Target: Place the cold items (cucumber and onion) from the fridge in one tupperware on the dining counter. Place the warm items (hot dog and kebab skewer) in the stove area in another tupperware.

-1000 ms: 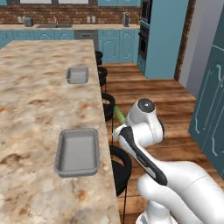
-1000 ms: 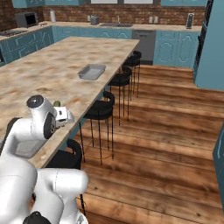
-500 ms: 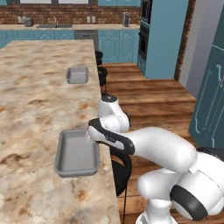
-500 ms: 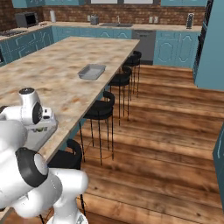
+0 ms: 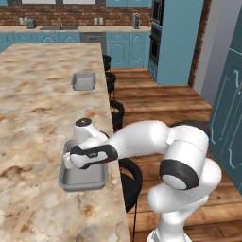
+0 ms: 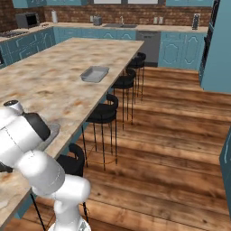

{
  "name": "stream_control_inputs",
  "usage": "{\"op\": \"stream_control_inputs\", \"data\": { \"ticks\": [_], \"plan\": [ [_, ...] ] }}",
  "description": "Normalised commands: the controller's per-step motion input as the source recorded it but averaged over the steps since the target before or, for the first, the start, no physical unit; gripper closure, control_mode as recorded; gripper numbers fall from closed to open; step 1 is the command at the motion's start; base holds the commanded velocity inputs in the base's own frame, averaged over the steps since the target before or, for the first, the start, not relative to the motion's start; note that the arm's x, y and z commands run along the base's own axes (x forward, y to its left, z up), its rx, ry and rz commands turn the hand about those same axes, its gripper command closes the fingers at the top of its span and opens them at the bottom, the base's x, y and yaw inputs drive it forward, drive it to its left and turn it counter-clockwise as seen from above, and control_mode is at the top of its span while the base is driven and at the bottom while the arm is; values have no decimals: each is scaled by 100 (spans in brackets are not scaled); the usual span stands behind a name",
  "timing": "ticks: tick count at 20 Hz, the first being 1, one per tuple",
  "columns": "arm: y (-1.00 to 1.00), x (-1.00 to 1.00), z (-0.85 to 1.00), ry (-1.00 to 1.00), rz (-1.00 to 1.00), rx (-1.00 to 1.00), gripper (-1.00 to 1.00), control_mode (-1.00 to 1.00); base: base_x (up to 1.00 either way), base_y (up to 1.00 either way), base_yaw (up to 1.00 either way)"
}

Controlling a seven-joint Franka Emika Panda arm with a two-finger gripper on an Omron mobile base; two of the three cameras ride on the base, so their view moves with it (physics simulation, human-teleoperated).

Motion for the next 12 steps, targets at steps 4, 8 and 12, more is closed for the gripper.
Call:
{"op": "stream_control_inputs", "data": {
  "ticks": [4,8,12],
  "plan": [
    [31,74,-37,1,-25,-6,100,-100,0,0,0],
    [0,77,-56,11,-24,-4,100,-100,0,0,0],
    [3,34,-50,16,-14,0,-100,-100,0,0,0]
  ]
}}
